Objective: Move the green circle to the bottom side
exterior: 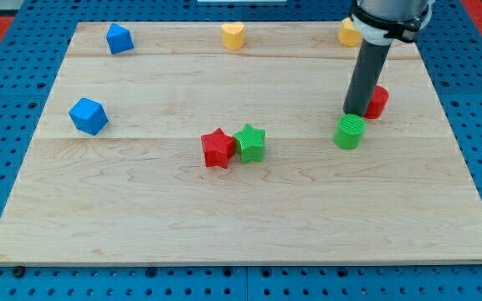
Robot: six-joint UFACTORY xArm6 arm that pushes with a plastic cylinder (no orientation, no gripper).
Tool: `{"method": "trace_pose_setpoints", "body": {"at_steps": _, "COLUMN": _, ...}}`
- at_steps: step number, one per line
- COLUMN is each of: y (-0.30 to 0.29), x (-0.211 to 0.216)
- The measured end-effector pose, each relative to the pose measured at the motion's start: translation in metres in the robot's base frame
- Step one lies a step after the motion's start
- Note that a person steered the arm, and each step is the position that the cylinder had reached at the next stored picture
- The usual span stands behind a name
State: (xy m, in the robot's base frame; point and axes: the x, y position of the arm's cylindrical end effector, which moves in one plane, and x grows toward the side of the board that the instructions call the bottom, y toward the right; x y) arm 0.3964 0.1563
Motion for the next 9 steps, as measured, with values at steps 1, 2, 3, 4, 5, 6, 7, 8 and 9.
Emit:
{"method": "trace_pose_setpoints", "body": {"at_steps": 1, "y": -0.021, "x": -0.005}}
{"method": "trace_pose_setpoints", "body": {"at_steps": 2, "y": -0.024, "x": -0.009}}
{"method": "trace_pose_setpoints", "body": {"at_steps": 3, "y": -0.024, "x": -0.009}}
{"method": "trace_pose_setpoints", "body": {"at_steps": 4, "y": -0.024, "x": -0.008}}
{"method": "trace_pose_setpoints", "body": {"at_steps": 5, "y": -0.019, "x": 0.002}}
{"method": "trace_pose_setpoints", "body": {"at_steps": 6, "y": -0.012, "x": 0.023}}
{"method": "trace_pose_setpoints", "body": {"at_steps": 7, "y": -0.009, "x": 0.036}}
{"method": "trace_pose_setpoints", "body": {"at_steps": 8, "y": -0.008, "x": 0.052}}
{"method": "trace_pose_setpoints", "body": {"at_steps": 9, "y": 0.000, "x": 0.059}}
